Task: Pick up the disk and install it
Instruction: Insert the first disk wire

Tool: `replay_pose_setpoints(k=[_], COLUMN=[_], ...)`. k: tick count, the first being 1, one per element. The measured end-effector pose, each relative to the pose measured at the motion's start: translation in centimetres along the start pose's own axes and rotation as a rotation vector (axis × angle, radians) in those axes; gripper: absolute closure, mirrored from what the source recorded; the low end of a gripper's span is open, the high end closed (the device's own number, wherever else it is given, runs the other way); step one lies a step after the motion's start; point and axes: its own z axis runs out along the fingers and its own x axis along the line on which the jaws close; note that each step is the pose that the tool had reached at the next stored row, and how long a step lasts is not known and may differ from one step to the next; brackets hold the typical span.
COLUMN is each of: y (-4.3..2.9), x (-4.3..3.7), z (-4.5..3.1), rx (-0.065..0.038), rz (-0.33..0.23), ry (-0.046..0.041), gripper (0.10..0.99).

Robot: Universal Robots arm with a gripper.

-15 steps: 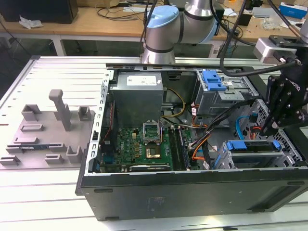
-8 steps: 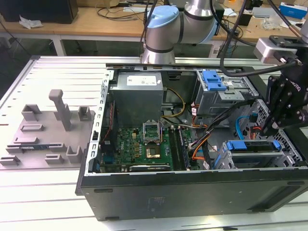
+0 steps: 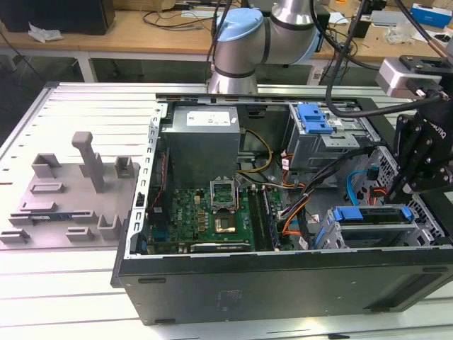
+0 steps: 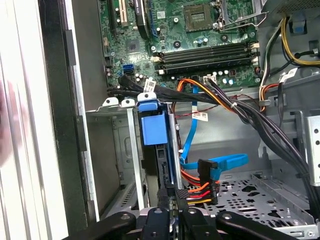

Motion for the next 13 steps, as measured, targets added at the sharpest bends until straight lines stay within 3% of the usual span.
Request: replay_pose_setpoints(k=[13], y=[-0.03], x=[-0.01], z=[0.21], rx=[0.002], rz=[-0.027], ry=[0.0024], gripper=[0.922])
